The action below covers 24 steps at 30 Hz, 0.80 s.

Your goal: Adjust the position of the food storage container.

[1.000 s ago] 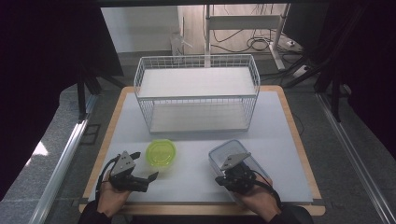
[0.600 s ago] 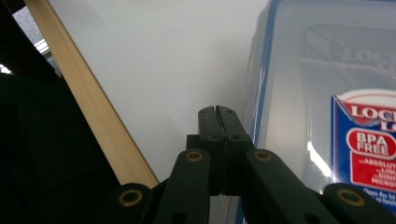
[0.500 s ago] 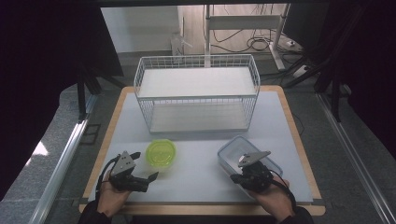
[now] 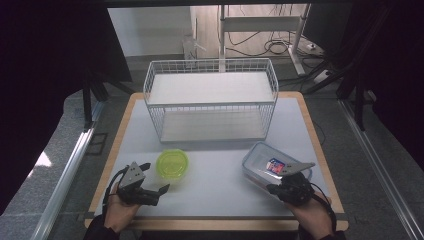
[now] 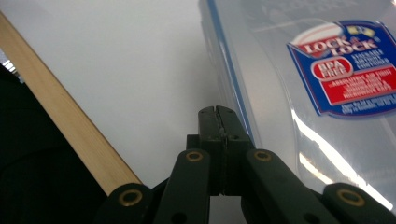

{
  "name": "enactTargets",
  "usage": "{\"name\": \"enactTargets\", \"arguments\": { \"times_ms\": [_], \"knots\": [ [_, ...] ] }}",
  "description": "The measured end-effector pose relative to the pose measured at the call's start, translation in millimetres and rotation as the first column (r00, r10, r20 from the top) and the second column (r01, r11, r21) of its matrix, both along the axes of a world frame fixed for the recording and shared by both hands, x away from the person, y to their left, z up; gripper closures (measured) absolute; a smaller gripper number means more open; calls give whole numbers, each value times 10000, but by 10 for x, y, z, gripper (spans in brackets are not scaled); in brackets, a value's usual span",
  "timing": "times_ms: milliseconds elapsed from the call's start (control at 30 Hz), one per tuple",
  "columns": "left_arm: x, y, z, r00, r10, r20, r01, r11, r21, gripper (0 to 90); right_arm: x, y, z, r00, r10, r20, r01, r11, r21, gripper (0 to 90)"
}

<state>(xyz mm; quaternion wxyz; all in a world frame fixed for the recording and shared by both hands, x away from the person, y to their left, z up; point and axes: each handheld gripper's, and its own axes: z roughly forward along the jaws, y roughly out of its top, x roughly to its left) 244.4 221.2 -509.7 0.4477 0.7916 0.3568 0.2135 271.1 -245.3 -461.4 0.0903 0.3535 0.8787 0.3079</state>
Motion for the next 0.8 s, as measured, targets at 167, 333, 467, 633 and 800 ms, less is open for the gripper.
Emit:
{"name": "enactTargets", "arguments": {
  "times_ms": [167,333,467,633,800],
  "knots": [
    [2,-1,-2,10000,12,-14,-12,10000,31,20,0,-127,0,9995,-314,-8,314,9995,64,900],
    [3,-23,19,9994,121,-327,-119,9999,68,32,4,-139,-5,9994,-352,-33,352,9992,180,899],
    [15,-83,157,9977,-137,-667,110,9991,-406,146,15,-146,2,9996,-232,-139,240,9978,621,898],
    [187,-330,328,9935,-759,-848,694,9946,-778,578,-21,-76,61,9998,75,198,-91,9965,834,877],
    [494,-686,248,9818,-1164,-1503,1193,9928,105,803,-17,-57,66,9992,93,390,-126,9961,871,827]
  ]
}}
